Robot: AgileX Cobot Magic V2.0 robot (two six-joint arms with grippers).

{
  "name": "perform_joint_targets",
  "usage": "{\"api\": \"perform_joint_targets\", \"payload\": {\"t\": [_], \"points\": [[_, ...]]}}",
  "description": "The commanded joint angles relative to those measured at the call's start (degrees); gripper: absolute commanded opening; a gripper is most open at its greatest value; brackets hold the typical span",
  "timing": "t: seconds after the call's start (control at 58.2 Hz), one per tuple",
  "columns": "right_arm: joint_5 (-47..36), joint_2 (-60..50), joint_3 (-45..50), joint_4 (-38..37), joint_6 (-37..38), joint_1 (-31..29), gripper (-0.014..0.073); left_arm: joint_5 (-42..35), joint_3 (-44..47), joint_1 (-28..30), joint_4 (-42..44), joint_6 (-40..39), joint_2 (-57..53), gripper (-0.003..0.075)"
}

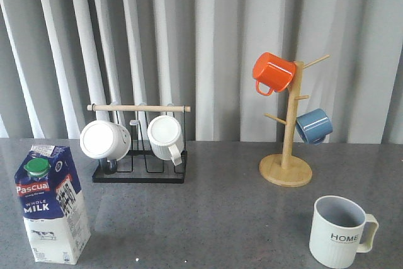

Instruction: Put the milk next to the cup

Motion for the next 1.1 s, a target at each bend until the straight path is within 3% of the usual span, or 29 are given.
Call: {"api": "perform_joint_targets", "payload": {"t": [0.0, 0.567, 0.894, 1.083], "points": [[-4.63, -0.72, 0.5, -0.36, -0.29, -0.28, -0.0009, -4.11, -0.94, -0.04, -0.62, -0.59, -0.61, -0.0006], [-4.63, -0.72, 0.5, -0.36, -0.29, -0.28, -0.0009, -4.11, -0.94, -0.04, -0.62, -0.59, -0.61, -0.0006], [-4.63, -0.72, 0.5, -0.36, -0.29, -0.28, -0.0009, -8.92, -1.32, -0.04, -0.07, -0.53, -0.61, -0.0006], [-13.11, -0.37, -0.66, 5.83, 4.77, -0.09, -0.0009, -10.18, -3.68, -0.04, -2.17, -2.23, -0.02, -0.0006]]}}
